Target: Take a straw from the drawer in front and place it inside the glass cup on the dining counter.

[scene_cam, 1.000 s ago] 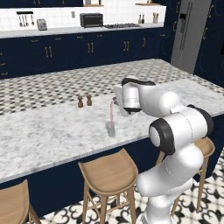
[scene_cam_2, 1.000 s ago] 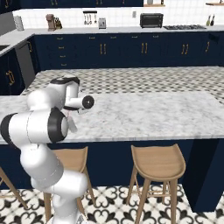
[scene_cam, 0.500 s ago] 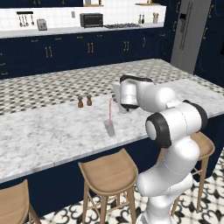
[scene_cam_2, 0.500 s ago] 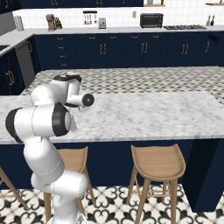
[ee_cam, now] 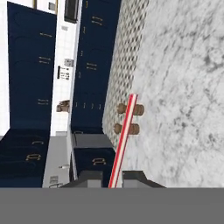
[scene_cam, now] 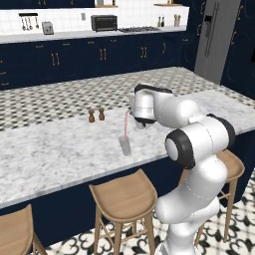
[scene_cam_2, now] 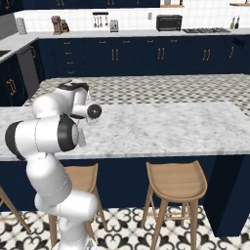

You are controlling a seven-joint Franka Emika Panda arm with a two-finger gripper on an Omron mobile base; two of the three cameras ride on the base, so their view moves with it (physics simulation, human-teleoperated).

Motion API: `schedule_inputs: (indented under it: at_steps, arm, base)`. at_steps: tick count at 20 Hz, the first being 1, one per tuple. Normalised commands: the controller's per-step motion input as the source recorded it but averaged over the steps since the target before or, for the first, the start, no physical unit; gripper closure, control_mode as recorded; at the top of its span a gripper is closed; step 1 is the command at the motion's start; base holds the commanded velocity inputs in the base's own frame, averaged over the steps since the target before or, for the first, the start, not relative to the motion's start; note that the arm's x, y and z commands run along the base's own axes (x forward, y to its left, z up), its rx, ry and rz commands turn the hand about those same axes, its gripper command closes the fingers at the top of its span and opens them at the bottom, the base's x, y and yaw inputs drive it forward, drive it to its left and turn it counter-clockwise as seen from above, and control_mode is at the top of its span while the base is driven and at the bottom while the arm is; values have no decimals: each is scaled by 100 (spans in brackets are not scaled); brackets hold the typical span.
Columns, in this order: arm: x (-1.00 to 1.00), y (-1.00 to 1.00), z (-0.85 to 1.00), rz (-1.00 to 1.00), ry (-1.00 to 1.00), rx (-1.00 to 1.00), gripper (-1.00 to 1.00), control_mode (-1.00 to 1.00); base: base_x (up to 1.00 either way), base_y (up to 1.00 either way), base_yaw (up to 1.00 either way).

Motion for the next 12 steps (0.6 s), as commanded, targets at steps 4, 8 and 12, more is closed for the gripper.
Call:
schedule_inputs:
  at_steps: [4,8,12]
  arm:
    - [0,-3,0,-8,0,-1,100,-100]
    - [0,-3,0,-8,0,0,100,-100]
    - [-6,-10,1,-8,0,0,100,-100]
  base:
    - [0,0,0]
    - [0,0,0]
    - [0,0,0]
